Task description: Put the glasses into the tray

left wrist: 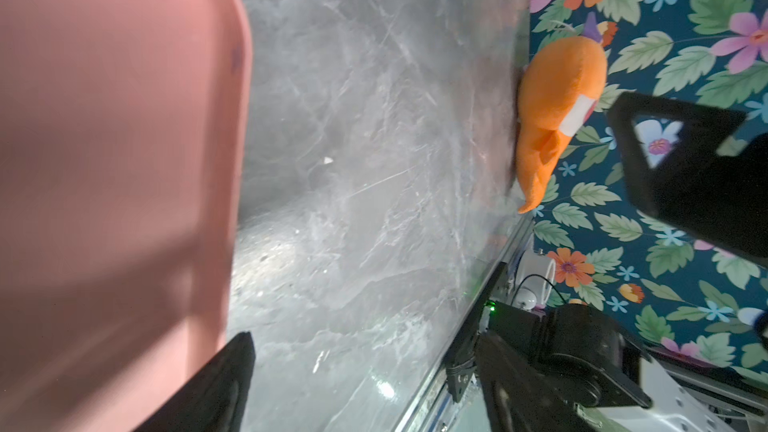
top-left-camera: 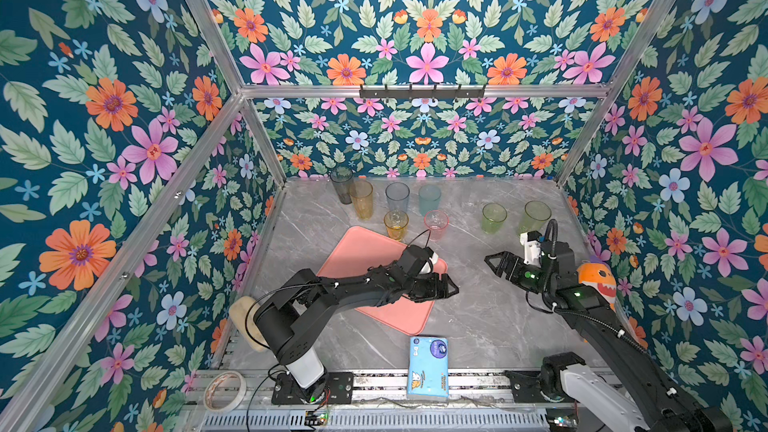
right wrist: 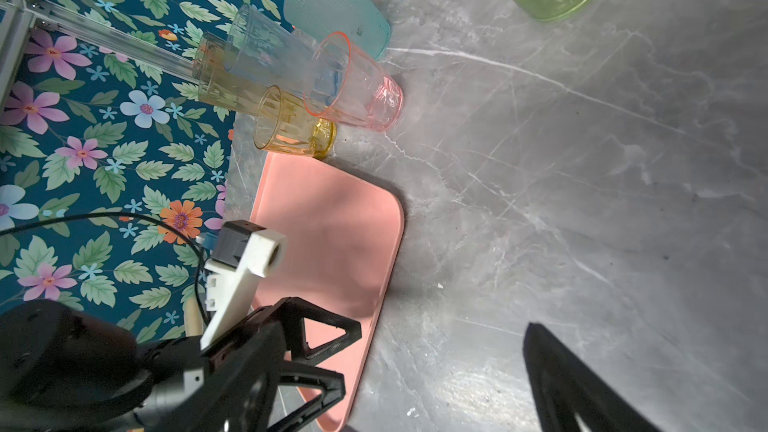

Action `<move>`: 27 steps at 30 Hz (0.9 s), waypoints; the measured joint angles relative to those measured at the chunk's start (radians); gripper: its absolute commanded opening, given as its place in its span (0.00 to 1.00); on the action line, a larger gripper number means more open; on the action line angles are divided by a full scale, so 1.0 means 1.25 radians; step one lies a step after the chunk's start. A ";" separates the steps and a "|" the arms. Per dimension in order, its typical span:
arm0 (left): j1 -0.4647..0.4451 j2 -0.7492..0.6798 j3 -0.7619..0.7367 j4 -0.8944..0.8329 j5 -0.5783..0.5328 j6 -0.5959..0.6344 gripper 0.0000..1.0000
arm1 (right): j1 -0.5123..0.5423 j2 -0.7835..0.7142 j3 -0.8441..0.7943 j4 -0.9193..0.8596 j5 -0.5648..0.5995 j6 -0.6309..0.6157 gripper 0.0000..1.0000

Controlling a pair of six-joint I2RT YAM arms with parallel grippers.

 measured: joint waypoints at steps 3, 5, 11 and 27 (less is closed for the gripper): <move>0.016 -0.038 0.008 -0.033 -0.005 0.023 0.87 | 0.024 -0.002 -0.011 -0.006 0.014 0.041 0.85; 0.042 -0.075 -0.004 -0.059 -0.025 0.043 0.87 | 0.070 0.001 -0.011 -0.017 0.048 0.065 0.85; 0.206 -0.252 -0.080 -0.179 -0.104 0.104 0.87 | 0.285 0.108 0.052 -0.052 0.197 0.121 0.84; 0.408 -0.494 -0.121 -0.378 -0.264 0.210 0.90 | 0.566 0.599 0.368 -0.157 0.425 0.183 0.65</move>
